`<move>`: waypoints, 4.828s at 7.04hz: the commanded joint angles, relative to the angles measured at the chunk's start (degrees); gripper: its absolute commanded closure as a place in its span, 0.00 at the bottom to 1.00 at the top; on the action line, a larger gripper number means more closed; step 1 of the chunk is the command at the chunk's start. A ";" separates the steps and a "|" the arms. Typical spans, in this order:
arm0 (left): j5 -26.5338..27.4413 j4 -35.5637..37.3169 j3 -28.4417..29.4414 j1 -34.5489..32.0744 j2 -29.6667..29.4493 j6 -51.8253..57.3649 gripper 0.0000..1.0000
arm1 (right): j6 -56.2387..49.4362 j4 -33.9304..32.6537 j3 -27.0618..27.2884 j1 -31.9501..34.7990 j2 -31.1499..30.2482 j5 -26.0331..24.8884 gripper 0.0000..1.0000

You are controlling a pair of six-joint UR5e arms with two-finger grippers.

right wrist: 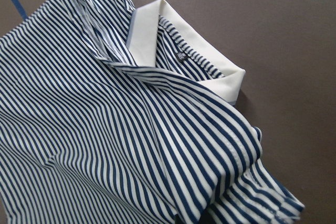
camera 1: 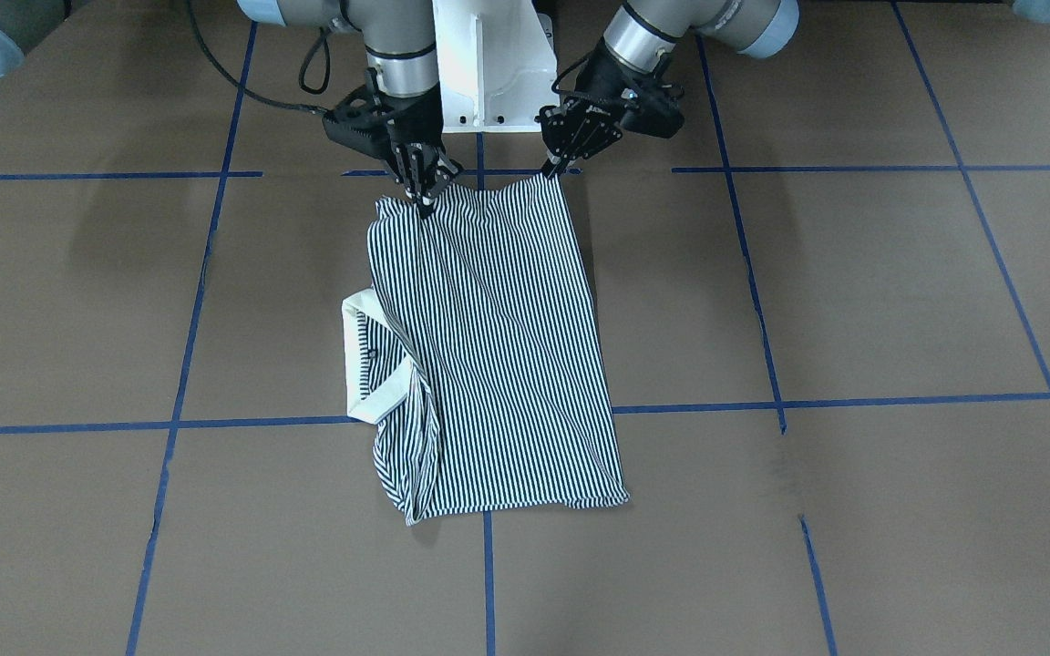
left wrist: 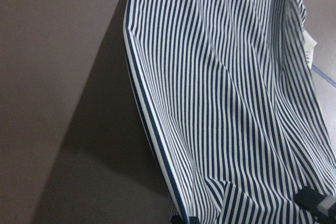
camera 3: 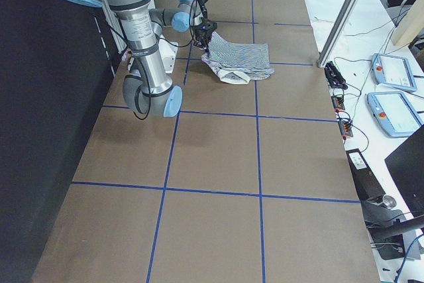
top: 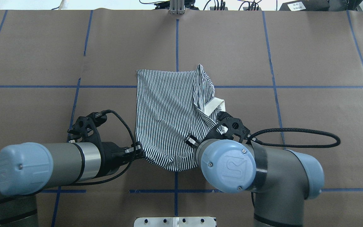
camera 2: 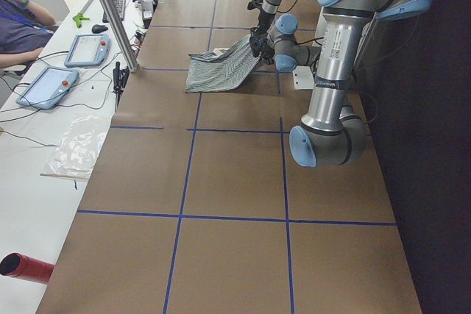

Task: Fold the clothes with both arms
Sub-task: 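Fold the shirt's sides inward, moving both grippers toward each other, then lift the near shirt edge and fold it away from the robot with both grippers, then release the shirt and raise the left gripper while the right gripper presses the fold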

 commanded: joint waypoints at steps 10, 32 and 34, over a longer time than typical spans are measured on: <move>-2.50 6.97 24.07 -15.55 -17.82 15.70 1.00 | -7.07 15.19 -30.03 12.78 9.93 1.36 1.00; -18.32 -13.62 38.88 -27.17 -14.32 43.67 0.00 | -39.77 26.85 -58.66 18.14 22.76 0.83 0.00; -18.23 -13.62 38.79 -27.17 -14.23 43.06 0.00 | -41.25 30.24 -63.80 24.80 25.04 7.10 0.00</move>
